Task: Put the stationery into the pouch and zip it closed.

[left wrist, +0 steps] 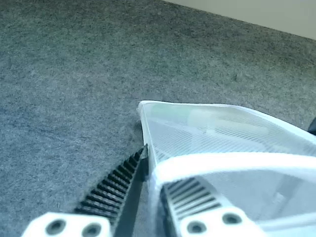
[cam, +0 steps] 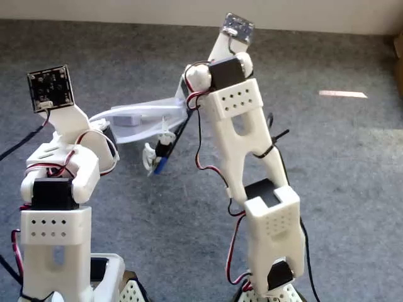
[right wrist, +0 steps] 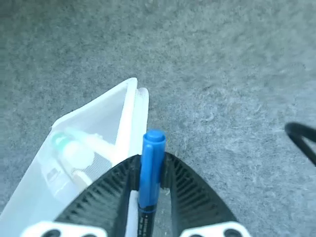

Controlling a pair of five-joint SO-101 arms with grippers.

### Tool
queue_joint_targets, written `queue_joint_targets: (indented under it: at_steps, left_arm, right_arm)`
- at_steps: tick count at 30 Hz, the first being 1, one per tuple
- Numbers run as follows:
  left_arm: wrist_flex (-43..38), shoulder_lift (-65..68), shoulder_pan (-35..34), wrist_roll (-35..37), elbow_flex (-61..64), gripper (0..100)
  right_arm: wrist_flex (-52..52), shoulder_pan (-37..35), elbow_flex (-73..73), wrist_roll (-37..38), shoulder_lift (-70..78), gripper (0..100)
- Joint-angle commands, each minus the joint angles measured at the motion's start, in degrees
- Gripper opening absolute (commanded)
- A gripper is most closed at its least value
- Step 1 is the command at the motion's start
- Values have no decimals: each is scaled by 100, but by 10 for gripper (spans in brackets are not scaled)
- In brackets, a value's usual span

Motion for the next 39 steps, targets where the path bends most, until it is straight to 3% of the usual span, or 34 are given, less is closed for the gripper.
queue_joint_targets:
  at_steps: [1,16,29,35,39]
  left_arm:
    - [-26,-180,-48,237,-312,8]
    - [-26,-180,-295,264,-84,8]
    - [-35,-180,-277,237,31,8]
    - [-35,-198,-295,229,31,8]
    - [-26,-180,-295,229,31,8]
  right_arm:
    - [101,215,233,413,-681,4]
    - [101,338,1771,1626,-2703,4]
    - [57,-198,2492,1670,-4936,4]
    - [-796,-453,3688,1635,-6053,4]
    - [-2000,-541,5253,1635,-7073,4]
